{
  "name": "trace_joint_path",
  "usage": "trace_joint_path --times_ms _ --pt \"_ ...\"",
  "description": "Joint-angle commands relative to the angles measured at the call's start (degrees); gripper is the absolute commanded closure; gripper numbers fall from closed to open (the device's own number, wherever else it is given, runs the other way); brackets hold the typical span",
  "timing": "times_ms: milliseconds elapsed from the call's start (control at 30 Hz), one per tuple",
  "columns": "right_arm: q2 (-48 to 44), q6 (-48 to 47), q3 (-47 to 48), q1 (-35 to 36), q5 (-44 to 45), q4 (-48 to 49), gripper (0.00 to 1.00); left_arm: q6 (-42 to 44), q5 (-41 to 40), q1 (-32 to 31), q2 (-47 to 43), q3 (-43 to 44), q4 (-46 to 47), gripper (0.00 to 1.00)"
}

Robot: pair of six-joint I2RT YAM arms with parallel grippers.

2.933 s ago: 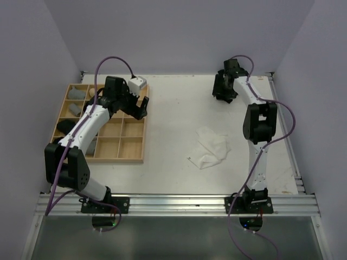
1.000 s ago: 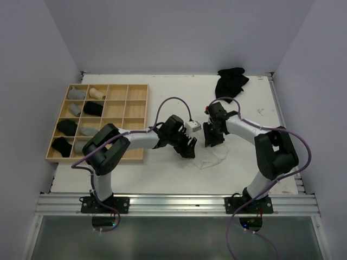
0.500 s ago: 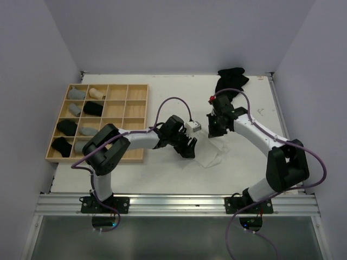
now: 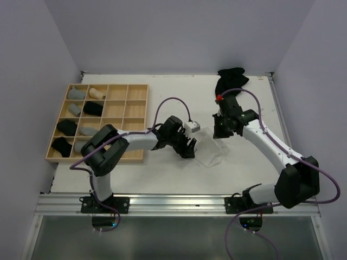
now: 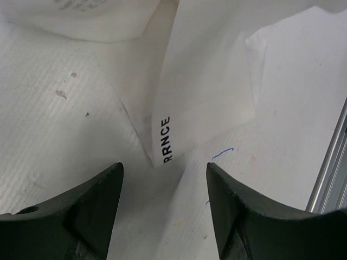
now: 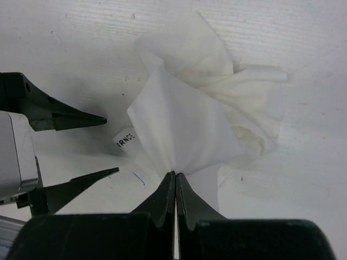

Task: Roll the underwear
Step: Flatten the underwear

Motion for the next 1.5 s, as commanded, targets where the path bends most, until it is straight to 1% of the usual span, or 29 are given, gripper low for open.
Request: trace_joint_path --times_ms 0,100,200,267,300,433,500,567,633,700,833,900,933,1033,1167,1267,1467 --pt "-5.0 0.3 0.6 -0.1 2.2 -5.3 1.0 3.4 0.4 1.1 -4.1 -3.7 2.2 0.32" --pt "-7.2 0.3 -2.4 0.0 2.4 -6.9 1.0 8.5 1.3 3.0 -5.8 -3.2 2.6 0.32" --pt "-10.4 1.3 -6.1 -0.1 2.4 -7.6 1.0 15.2 2.4 6.5 -5.8 -1.0 3.6 0.32" --pt "-12.0 1.8 -8.1 -0.2 2.4 -8.3 1.0 18.3 5.8 8.7 -5.0 1.7 3.9 0.33" --pt "-13.4 2.3 -8.6 -0.1 2.4 -8.7 1.0 22.2 7.1 9.1 -4.0 2.6 3.7 0.33" --pt "-15.0 3.1 -8.0 -0.1 2.9 -10.6 1.0 30.5 14.0 9.2 -1.2 6.7 4.5 0.33" --pt "-14.4 3.0 -7.0 -0.1 4.2 -14.0 1.0 34.1 14.8 8.7 1.5 9.0 2.2 0.34" --pt "-14.4 3.5 -6.6 -0.1 3.7 -14.5 1.0 36.5 15.3 7.4 3.4 12.3 0.3 0.34" --pt "-14.6 3.9 -6.1 -0.1 4.2 -15.0 1.0 39.4 15.1 6.0 5.7 14.6 -0.4 0.34" --pt "-14.5 4.3 -4.9 -0.1 5.2 -17.7 1.0 41.5 14.5 5.1 7.6 16.0 -0.5 0.33" --pt "-16.9 5.4 -4.5 -0.1 5.0 -19.7 1.0 43.5 14.8 3.9 11.4 21.3 -1.5 0.32" --pt "-17.4 6.0 -4.8 -0.1 4.7 -20.7 1.0 46.9 15.8 3.7 13.0 23.5 -2.4 0.32" --pt "-17.7 6.2 -5.1 -0.1 4.5 -21.5 1.0 48.7 16.1 3.5 13.4 24.1 -4.6 0.32" --pt "-19.0 7.3 -6.6 -0.1 3.5 -21.6 1.0 53.5 16.4 2.6 14.6 26.1 -5.7 0.33" --pt "-21.6 9.1 -7.3 -0.1 3.9 -22.1 1.0 60.3 18.5 1.0 17.0 28.7 -9.7 0.33" --pt "-23.4 9.7 -6.7 -0.1 4.6 -22.6 1.0 61.7 20.3 -0.2 18.1 28.9 -9.6 0.33" --pt "-25.5 9.7 -4.4 -0.1 4.4 -22.6 1.0 62.8 19.3 -3.5 19.7 29.0 -9.7 0.35"
